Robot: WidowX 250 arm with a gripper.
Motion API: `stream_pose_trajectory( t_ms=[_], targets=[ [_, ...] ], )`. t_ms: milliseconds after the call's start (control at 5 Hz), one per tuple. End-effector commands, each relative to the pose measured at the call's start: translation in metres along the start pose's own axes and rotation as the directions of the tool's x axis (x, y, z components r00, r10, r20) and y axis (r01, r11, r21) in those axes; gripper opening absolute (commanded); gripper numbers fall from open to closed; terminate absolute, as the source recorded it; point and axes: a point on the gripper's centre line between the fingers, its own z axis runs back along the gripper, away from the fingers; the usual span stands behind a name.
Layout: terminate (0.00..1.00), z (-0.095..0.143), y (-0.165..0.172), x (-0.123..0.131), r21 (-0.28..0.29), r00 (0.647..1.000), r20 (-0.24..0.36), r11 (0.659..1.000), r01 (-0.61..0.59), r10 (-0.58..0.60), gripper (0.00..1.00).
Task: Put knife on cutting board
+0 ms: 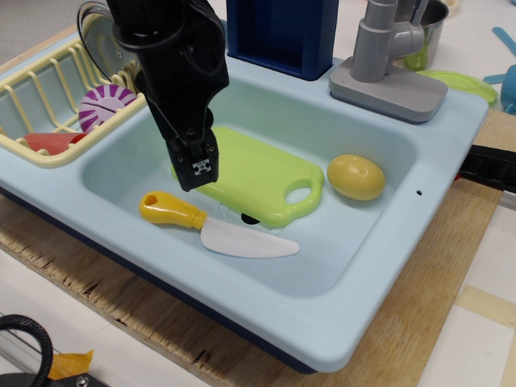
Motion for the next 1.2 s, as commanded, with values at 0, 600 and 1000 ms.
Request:
stream_pose_trajectory(
  t_ms=[0, 600, 1000],
  targets=[
    [0.0, 0.0, 0.0, 0.0, 0.0, 1.0, 0.0, 1.0, 0.0, 0.0, 1.0],
    [0.0, -0.004, 0.004, 0.006, -0.128, 0.926, 0.061, 0.917, 0.378, -0.373, 1.0],
    [0.0, -0.019, 0.001, -0.011, -0.205, 0.926, 0.054, 0.903, 0.377, -0.374, 1.0]
  ],
)
